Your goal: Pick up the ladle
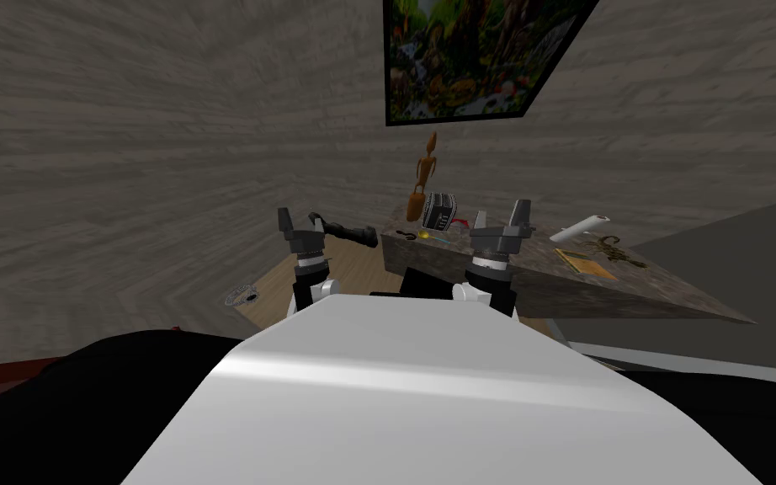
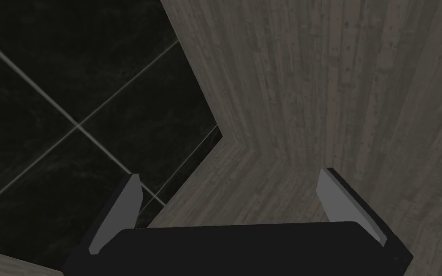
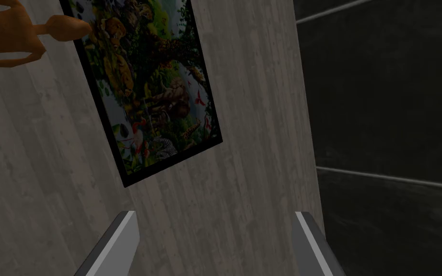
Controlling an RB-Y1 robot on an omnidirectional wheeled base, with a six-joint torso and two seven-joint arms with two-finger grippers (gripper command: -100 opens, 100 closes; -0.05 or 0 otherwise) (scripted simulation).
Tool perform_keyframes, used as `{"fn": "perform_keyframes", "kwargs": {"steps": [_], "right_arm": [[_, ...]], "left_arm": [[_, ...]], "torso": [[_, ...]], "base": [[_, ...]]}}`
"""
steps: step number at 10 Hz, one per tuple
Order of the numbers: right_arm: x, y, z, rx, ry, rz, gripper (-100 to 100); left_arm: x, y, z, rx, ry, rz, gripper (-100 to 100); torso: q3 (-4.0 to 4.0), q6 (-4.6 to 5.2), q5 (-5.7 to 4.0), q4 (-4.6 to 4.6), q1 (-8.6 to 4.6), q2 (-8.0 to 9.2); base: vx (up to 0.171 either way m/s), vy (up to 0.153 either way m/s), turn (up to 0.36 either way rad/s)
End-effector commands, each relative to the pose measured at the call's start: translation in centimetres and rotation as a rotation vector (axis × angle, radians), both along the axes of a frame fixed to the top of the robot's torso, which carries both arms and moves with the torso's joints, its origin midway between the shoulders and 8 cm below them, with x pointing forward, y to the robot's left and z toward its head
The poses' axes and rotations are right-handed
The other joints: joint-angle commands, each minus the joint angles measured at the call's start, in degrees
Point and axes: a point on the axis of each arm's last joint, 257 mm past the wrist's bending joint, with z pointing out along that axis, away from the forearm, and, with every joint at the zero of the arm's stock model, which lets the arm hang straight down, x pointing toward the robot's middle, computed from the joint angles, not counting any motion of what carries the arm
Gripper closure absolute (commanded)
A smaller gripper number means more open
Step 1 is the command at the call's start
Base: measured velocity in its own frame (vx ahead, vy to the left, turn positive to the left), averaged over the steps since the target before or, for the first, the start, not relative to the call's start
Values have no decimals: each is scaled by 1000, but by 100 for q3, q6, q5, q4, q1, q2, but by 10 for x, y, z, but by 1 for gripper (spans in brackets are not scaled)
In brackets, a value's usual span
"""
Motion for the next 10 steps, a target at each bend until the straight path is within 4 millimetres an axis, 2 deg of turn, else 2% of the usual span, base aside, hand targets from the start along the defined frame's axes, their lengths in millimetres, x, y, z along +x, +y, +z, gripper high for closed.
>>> {"fn": "perform_keyframes", "kwargs": {"steps": [1, 4, 8, 9, 10], "right_arm": [[4, 2, -5, 12, 18, 37, -100], [14, 2, -17, 59, 60, 109, -100], [35, 0, -45, 188, 158, 239, -100], [35, 0, -45, 206, 157, 254, -100], [43, -1, -56, 249, 199, 289, -100]], "left_arm": [[0, 0, 0, 0, 0, 0, 0], [0, 0, 0, 0, 0, 0, 0], [0, 0, 0, 0, 0, 0, 0], [0, 0, 0, 0, 0, 0, 0], [0, 0, 0, 0, 0, 0, 0]], "torso": [[0, 0, 0, 0, 0, 0], [-3, 0, 0, -1, 1, -4], [-2, 0, 1, -1, 3, -4], [-3, 0, 0, -1, 3, -5], [-2, 0, 1, -1, 3, -4]], "base": [[-3, 9, -21], [8, 6, -37], [9, 10, -40], [7, 9, -27], [11, 9, -54]]}}
